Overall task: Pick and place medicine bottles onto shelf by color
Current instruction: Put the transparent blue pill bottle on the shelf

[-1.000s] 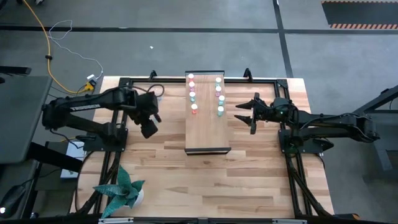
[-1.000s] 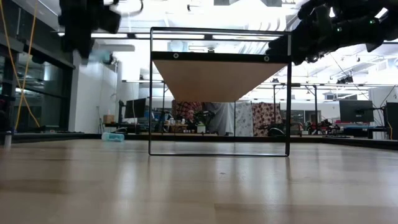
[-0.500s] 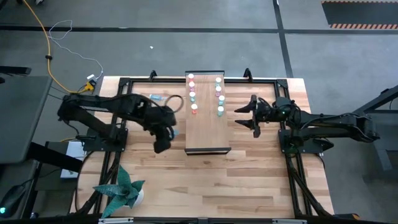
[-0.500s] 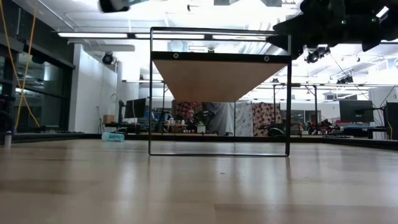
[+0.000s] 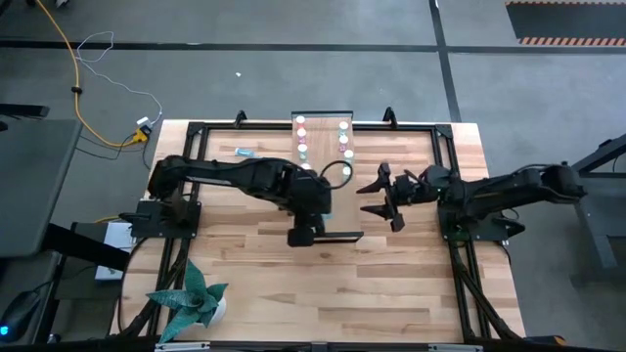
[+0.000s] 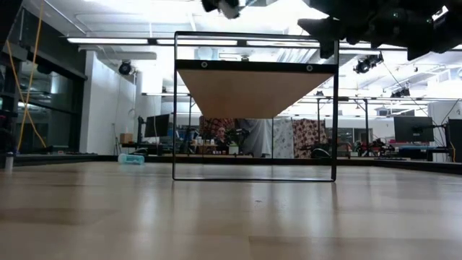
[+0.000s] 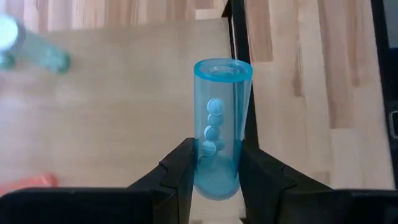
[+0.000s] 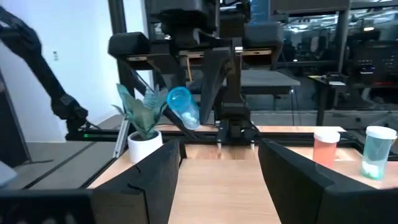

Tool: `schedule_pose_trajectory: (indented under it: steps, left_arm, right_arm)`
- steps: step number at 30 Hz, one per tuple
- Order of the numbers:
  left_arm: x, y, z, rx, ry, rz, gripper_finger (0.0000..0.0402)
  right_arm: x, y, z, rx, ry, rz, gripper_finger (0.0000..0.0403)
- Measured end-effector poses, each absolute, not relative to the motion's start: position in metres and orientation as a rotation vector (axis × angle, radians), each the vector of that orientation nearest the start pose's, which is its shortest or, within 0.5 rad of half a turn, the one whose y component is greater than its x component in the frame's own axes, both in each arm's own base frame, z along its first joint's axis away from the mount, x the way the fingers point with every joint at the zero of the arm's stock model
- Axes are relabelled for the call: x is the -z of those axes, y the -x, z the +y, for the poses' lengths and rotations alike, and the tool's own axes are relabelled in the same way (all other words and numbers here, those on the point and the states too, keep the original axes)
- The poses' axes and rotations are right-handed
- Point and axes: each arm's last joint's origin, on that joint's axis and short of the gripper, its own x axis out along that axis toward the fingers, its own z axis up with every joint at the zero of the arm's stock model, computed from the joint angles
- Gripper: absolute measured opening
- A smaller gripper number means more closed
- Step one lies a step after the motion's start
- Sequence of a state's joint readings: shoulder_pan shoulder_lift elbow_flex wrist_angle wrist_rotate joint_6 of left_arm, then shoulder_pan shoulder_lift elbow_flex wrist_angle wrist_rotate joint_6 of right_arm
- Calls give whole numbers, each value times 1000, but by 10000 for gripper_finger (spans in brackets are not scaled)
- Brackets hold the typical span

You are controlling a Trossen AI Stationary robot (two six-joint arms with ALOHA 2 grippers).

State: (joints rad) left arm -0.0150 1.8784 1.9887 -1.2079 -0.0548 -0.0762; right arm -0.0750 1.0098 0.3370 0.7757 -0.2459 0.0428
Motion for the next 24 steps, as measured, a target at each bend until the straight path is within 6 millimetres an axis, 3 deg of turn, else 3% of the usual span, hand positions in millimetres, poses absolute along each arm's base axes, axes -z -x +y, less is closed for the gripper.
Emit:
schedule_pose_trajectory:
  steps: [5,13,19,24]
  left_arm:
    - [-351,-395,4,-90,-20,1089,97]
    - [-351,-400,20,-140,-9,1048,97]
    - [-351,-400,21,-138,-14,1041,97]
    - [-352,-400,19,-137,-18,1037,97]
  right_arm:
    - [-226,-212,-4,-145,-34,-83,213]
    - [-231,-236,10,-128,-46,-74,213]
    - [-241,-257,16,-52,-8,-77,213]
    - [-244,-261,14,10,-2,-60,213]
